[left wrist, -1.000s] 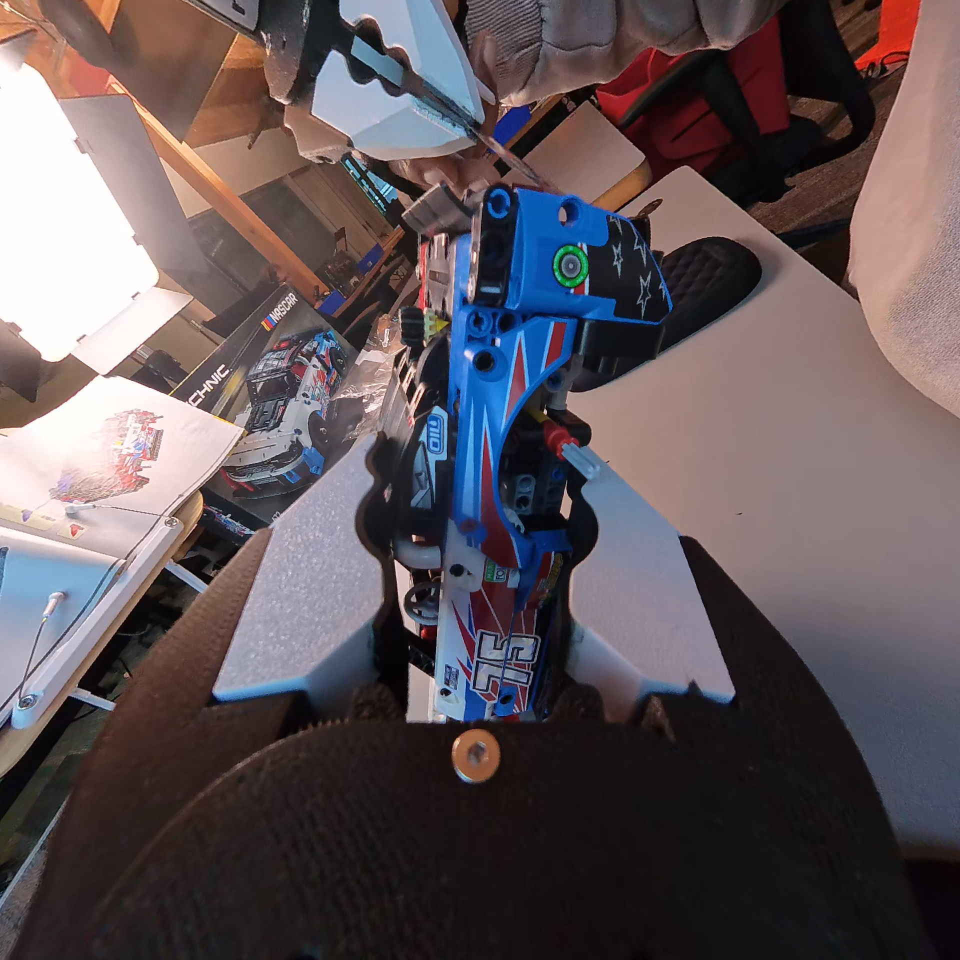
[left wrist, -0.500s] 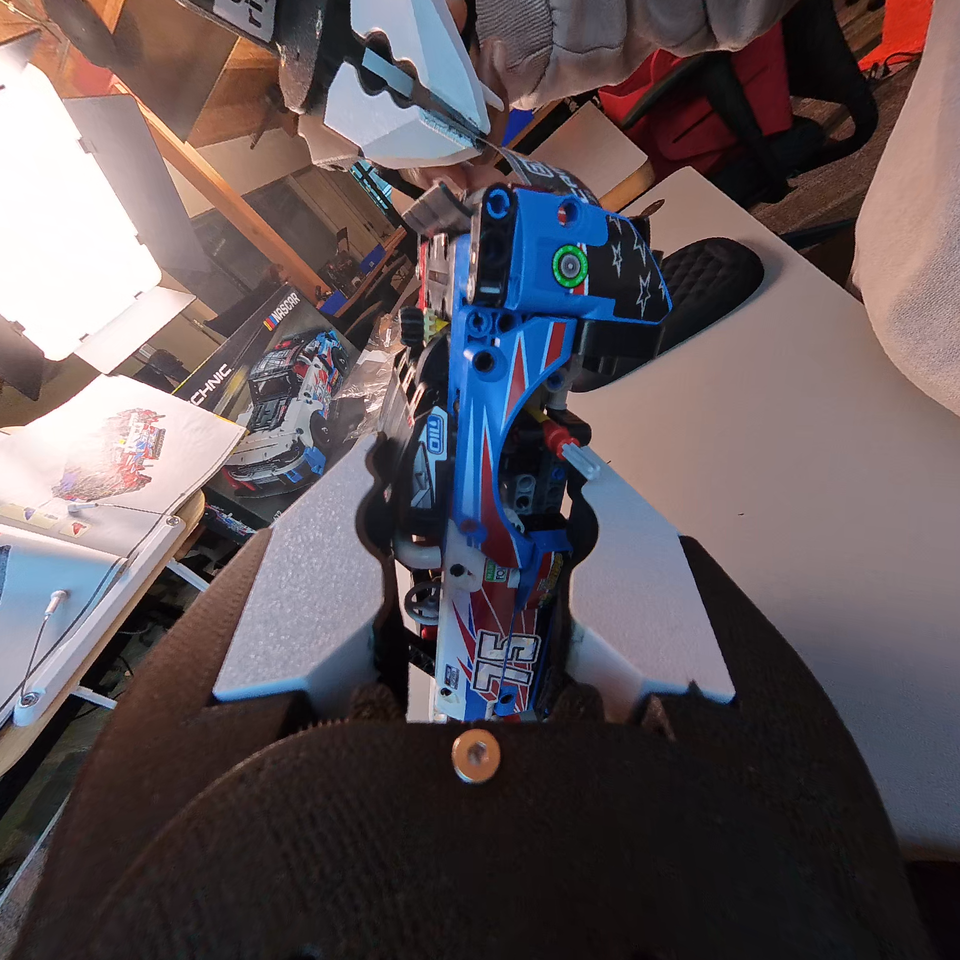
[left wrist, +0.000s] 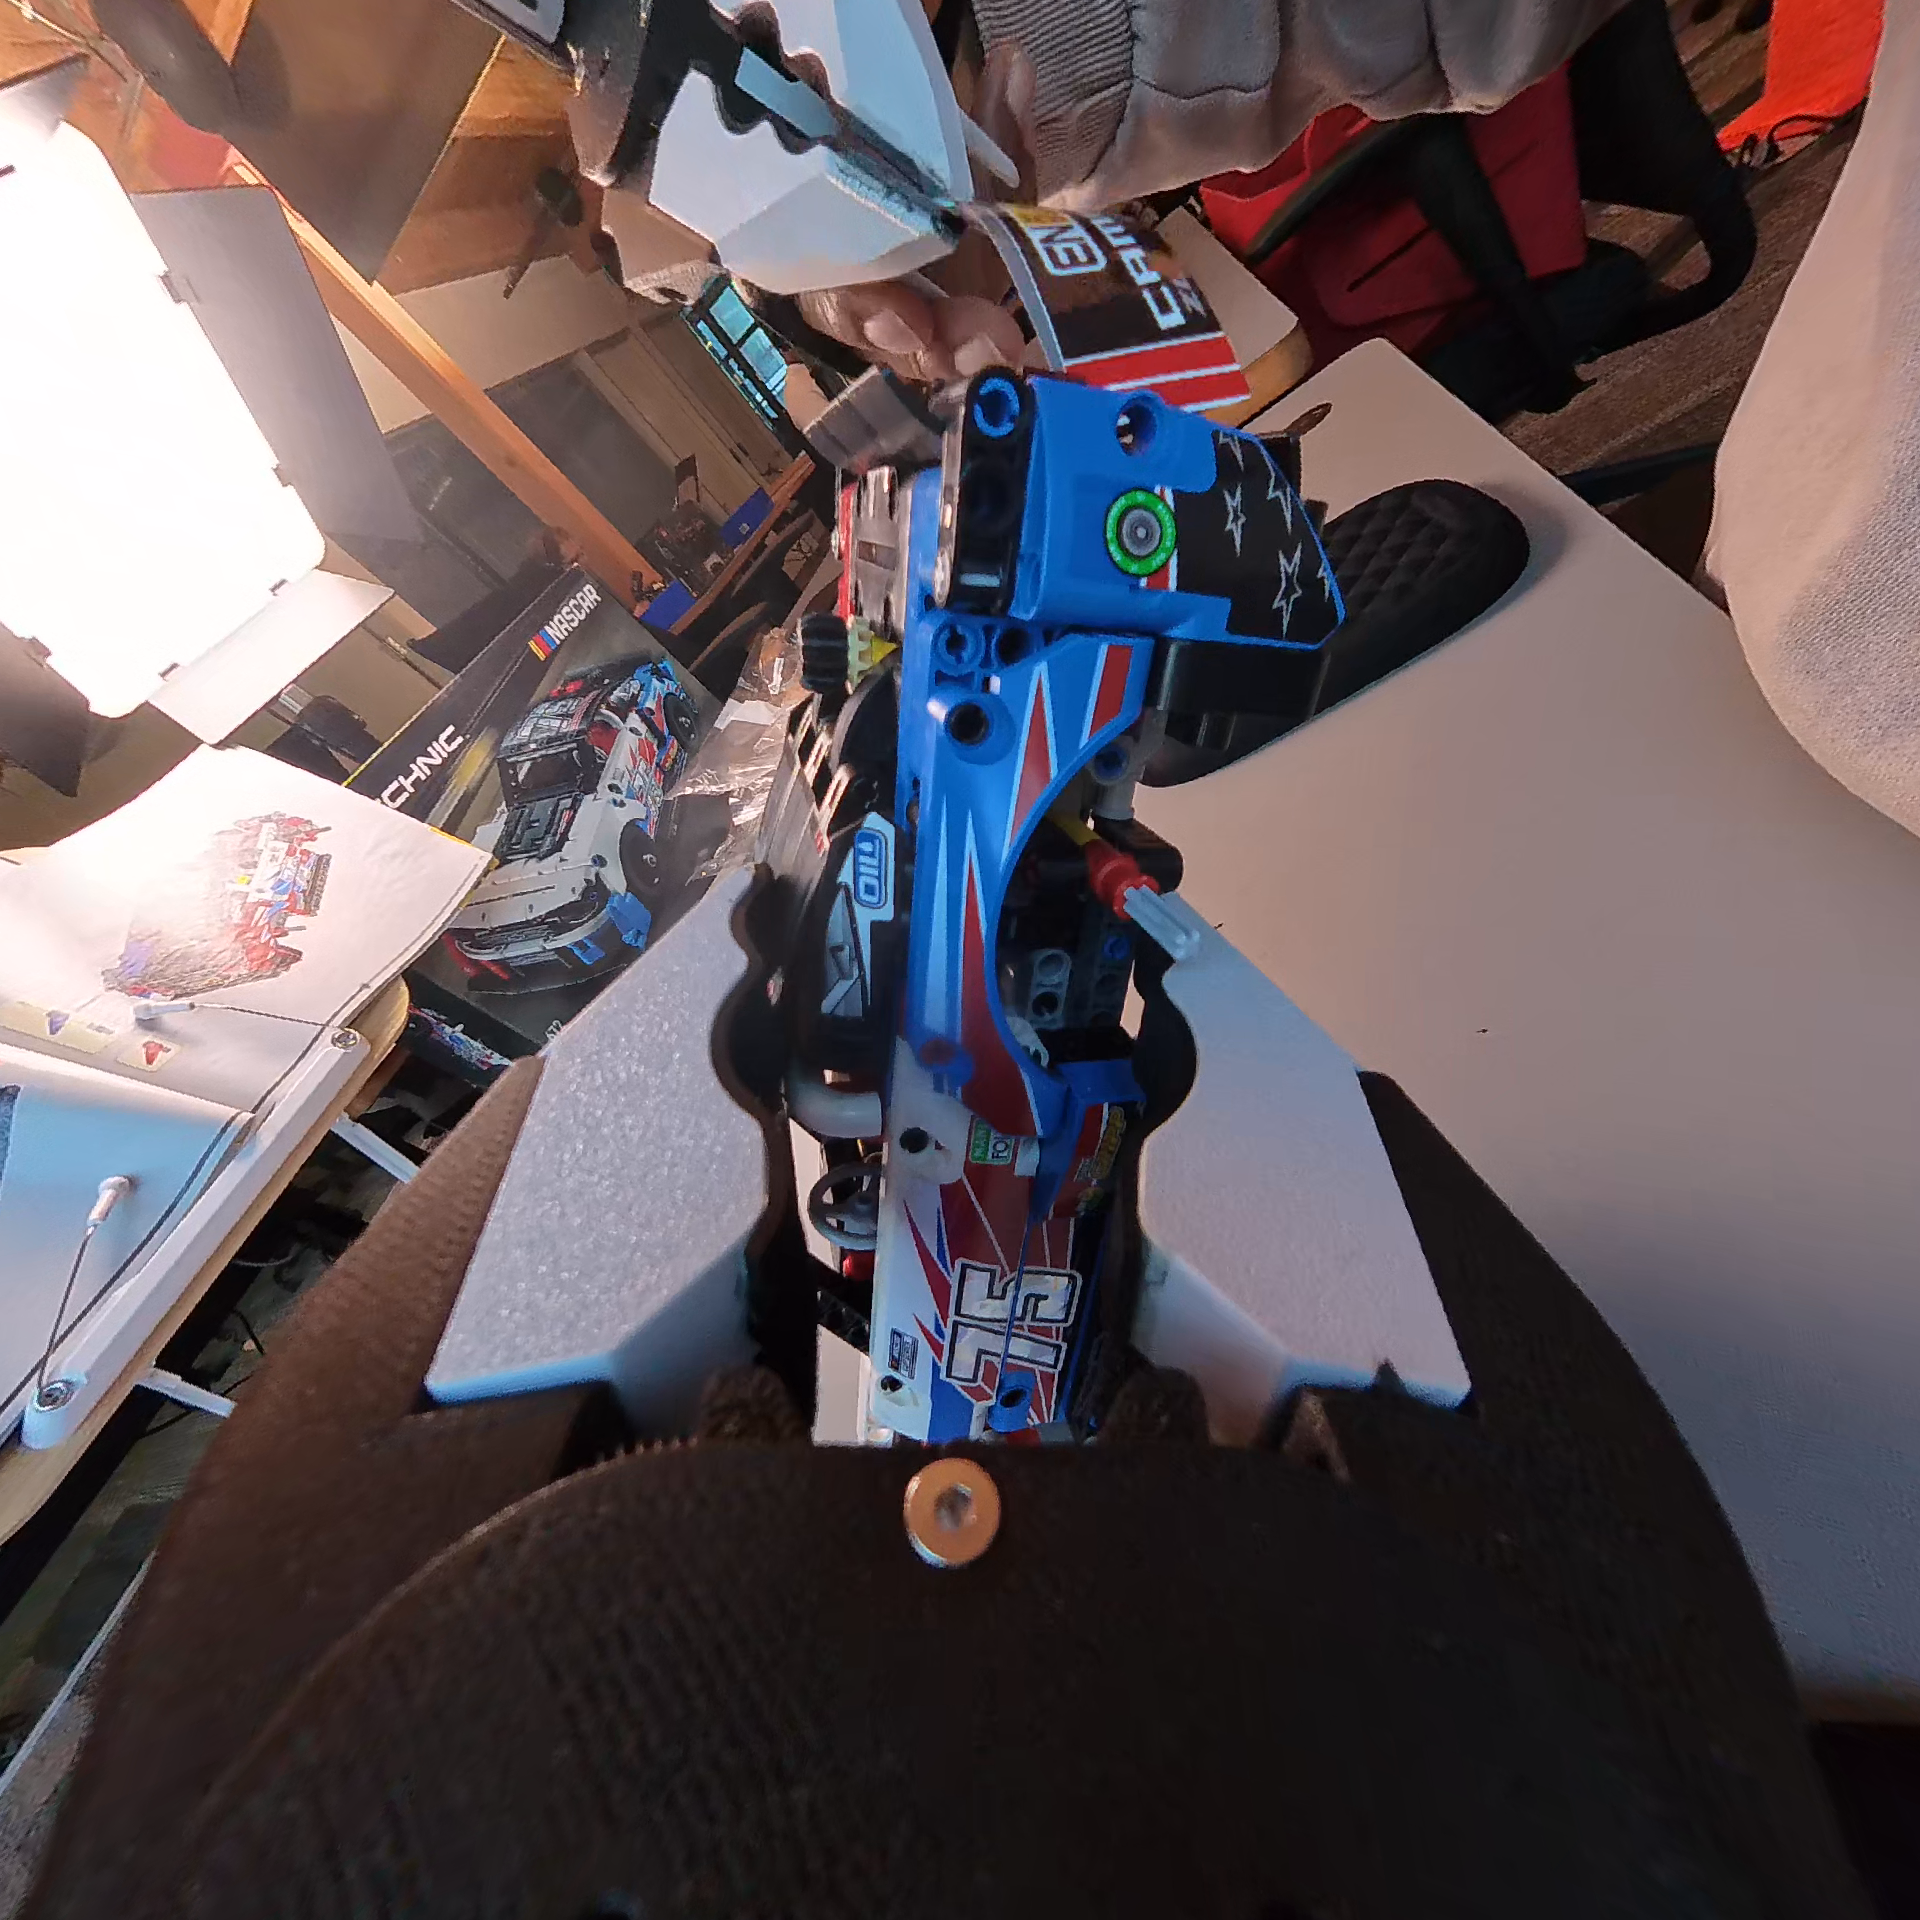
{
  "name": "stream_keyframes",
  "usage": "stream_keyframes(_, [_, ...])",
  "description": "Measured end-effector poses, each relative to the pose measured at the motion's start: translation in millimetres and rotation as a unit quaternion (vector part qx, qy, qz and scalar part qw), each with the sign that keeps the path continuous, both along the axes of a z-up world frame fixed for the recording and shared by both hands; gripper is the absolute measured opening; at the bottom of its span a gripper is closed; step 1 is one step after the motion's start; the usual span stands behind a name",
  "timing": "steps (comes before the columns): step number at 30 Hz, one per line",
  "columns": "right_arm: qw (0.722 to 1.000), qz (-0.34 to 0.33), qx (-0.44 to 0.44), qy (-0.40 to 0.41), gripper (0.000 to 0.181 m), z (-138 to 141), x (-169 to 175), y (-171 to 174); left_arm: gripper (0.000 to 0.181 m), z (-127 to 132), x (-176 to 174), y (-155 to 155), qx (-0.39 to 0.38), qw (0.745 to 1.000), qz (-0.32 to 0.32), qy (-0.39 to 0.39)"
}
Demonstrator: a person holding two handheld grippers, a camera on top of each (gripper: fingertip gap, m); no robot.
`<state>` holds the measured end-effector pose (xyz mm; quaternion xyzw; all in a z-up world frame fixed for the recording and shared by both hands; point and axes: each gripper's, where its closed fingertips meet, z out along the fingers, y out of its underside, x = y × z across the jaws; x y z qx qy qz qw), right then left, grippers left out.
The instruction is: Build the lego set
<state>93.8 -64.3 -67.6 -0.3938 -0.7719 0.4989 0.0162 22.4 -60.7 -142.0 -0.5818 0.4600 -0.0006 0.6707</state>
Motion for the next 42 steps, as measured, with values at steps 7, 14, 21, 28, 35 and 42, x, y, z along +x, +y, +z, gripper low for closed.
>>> stream_keyframes(7, [0.999, 0.030, 0.013, 0.039, 0.000, 10, 11, -14, 0.067, 0, -1, 0, -0.001, 1.000, 0.000, -0.003])
stream_keyframes(14, [0.996, 0.067, 0.028, 0.057, 0.000, 17, 19, -27, 0.067, 0, 0, 0, -0.001, 1.000, 0.001, -0.003])
stream_keyframes(21, [0.999, 0.043, 0.026, 0.020, 0.000, -3, 6, -12, 0.067, 0, 0, 0, -0.001, 1.000, 0.000, -0.003])
stream_keyframes(28, [0.999, 0.022, 0.026, 0.007, 0.000, -7, 0, 0, 0.067, 0, -1, 0, -0.001, 1.000, 0.000, -0.004])
stream_keyframes(35, [0.999, -0.014, 0.032, -0.020, 0.000, -13, -5, 13, 0.067, 0, 0, 0, -0.001, 1.000, 0.001, -0.003])
stream_keyframes(42, [0.999, -0.019, 0.021, -0.019, 0.000, -10, -6, 9, 0.067, 0, -1, 0, -0.001, 1.000, 0.001, -0.004])
